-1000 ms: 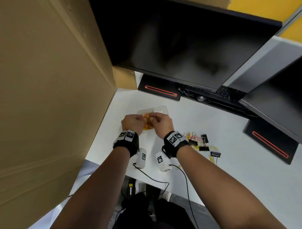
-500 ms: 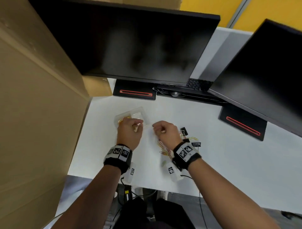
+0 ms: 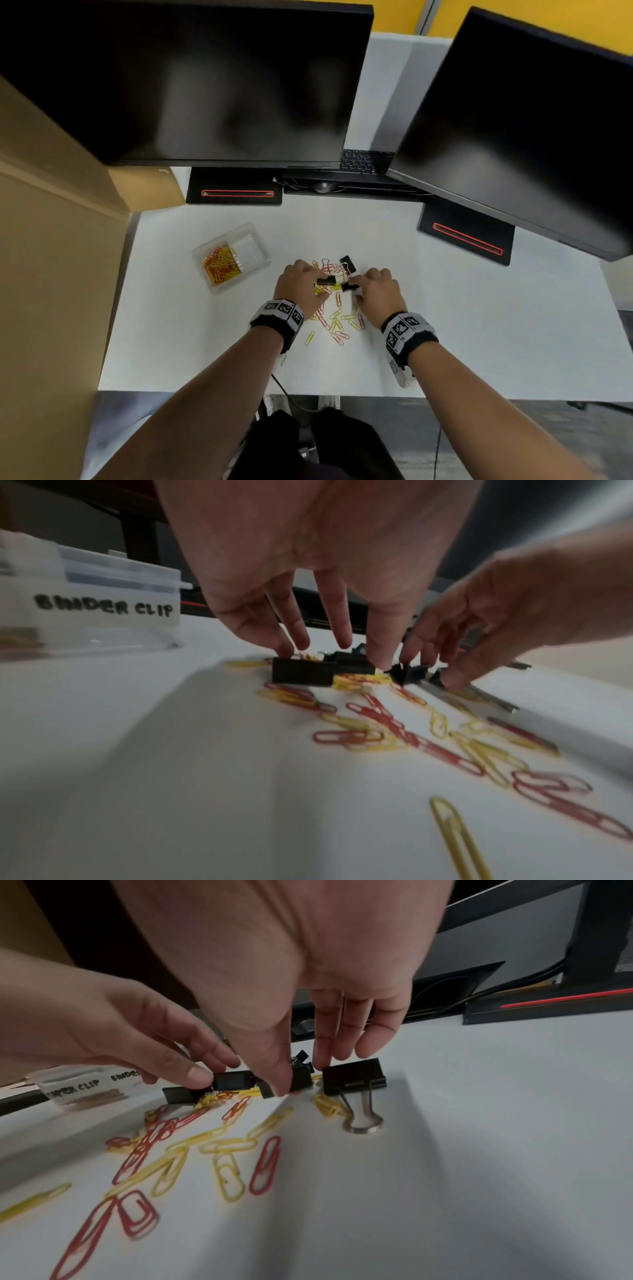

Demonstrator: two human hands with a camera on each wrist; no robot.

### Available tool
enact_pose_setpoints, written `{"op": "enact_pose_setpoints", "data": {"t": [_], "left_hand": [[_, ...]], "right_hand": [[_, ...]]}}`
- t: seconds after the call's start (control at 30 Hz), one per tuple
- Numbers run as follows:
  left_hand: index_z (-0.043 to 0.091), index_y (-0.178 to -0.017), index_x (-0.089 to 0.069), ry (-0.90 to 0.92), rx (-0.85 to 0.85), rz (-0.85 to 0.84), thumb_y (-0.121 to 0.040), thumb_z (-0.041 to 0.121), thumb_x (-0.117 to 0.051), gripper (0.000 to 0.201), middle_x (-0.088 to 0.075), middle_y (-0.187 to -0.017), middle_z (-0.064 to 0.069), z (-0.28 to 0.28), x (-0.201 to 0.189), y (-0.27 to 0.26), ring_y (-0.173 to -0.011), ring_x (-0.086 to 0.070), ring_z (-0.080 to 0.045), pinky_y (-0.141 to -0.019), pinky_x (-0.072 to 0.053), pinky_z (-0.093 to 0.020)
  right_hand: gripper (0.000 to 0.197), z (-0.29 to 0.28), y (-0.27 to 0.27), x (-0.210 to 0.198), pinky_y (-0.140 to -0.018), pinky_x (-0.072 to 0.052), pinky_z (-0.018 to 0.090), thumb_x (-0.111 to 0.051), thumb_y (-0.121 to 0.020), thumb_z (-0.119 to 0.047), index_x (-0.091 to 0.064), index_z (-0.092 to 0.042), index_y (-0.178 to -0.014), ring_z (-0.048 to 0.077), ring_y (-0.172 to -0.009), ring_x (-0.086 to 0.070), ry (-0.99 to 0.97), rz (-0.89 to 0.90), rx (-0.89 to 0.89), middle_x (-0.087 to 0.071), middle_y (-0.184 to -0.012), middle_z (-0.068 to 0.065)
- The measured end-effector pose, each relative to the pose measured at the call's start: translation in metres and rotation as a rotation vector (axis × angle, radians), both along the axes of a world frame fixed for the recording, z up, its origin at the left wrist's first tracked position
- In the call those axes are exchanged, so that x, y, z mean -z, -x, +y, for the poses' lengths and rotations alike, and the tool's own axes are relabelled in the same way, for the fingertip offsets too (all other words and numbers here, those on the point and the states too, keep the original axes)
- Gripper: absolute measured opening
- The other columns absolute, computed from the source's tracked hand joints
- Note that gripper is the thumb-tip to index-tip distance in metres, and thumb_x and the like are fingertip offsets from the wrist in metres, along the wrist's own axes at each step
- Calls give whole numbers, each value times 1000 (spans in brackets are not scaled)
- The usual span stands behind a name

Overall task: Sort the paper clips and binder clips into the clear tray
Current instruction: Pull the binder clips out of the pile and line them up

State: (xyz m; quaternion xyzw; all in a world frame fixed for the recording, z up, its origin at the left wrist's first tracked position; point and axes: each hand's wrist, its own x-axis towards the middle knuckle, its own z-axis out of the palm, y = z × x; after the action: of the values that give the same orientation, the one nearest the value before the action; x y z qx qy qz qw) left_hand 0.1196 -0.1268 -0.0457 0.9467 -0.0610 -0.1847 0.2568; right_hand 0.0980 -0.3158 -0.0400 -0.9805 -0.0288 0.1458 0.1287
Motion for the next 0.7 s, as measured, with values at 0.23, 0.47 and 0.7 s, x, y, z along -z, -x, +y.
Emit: {"op": "enact_pose_setpoints", "data": {"t": [0.23,0.47,0.7], "left_hand": [[29,-103,-73,-52,17,-108,-83,29,-73,21,-65,-112,4,-3,7,0,-103,-54,-20,-90,-43,-34],[30,-101,-73,-50,45,-85,-82,35,-73,19,-71,-99,6,-4,5,-3,-97,-57,-20,-86,-42,-34],[29,-93,-71,101,26,-104,-80,39,-75,17,-66,-83,9,3,-11,-7,-83,-50,-12,-82,-42,-32]], "right_hand": [[20,-4,1,4,-74,-43,38,-65,-81,-14,-70,-25,-97,28,-96,-51,-14,-33,-48,-65,-98,2],[12,-10,6,2,-71,-35,34,-71,-78,-21,-67,-26,-88,22,-90,-51,-68,-80,-138,-67,-91,-7],[10,-32,-15,-10,-75,-43,38,-74,-80,-18,-69,-19,-89,20,-89,-50,-284,-166,36,-68,-91,-6]]}}
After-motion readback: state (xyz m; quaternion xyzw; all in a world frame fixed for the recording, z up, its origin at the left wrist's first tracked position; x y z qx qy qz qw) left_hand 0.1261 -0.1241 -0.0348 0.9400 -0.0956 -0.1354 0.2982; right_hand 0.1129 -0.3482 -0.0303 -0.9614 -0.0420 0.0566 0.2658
